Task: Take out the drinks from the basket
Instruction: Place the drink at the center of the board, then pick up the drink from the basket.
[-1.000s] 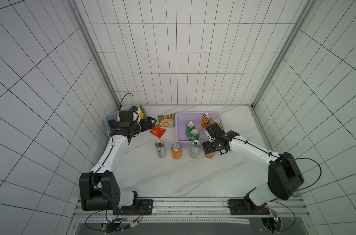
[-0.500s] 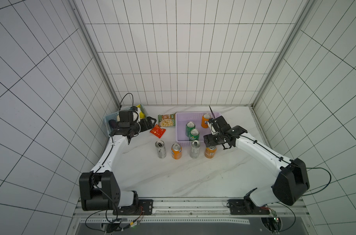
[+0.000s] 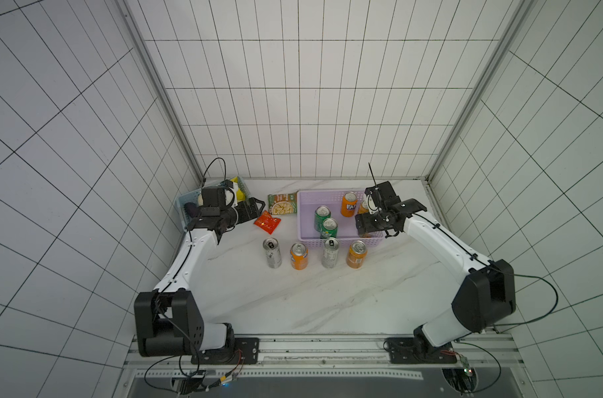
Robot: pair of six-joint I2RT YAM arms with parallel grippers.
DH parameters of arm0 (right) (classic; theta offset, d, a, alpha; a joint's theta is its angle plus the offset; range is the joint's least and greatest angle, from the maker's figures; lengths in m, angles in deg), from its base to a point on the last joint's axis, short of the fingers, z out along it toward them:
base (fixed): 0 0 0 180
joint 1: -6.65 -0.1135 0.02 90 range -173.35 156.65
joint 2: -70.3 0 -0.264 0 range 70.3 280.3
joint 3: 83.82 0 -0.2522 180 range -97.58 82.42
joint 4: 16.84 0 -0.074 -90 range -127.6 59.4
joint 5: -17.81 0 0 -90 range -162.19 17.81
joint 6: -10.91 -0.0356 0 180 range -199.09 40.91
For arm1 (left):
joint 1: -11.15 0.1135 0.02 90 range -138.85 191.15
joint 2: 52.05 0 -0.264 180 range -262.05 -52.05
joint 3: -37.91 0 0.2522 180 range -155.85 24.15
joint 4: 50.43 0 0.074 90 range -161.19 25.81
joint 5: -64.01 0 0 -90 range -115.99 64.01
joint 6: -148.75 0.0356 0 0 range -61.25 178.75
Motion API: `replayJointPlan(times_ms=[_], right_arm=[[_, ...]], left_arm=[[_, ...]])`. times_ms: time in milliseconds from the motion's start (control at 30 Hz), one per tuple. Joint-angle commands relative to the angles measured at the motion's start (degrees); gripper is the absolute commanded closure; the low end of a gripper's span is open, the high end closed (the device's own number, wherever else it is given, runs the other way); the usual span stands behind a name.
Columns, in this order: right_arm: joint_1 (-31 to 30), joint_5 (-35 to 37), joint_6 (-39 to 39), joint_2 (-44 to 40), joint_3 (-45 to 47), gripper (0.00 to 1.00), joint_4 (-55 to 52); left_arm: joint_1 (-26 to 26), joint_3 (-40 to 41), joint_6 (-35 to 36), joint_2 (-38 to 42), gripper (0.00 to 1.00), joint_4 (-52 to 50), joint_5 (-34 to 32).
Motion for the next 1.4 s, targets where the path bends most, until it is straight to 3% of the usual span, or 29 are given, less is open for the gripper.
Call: replayJointPlan(times_ms=[0, 667, 1367], right_arm=[[1.98, -1.5, 1.7, 3.16, -3.75, 0.06, -0.85], [5.31, -2.05, 2.92, 17.74, -12.51, 0.13, -0.76], [5.4, -1.27, 2.46, 19.95, -12.81, 0.29, -0.37]], left_arm=[[0.29, -1.46, 0.02, -0.67, 0.02, 0.16, 0.66], [0.36, -1.51, -0.2, -1.09, 0.02, 0.23, 0.89], [0.44, -1.53, -0.08, -1.12, 0.02, 0.18, 0.86]])
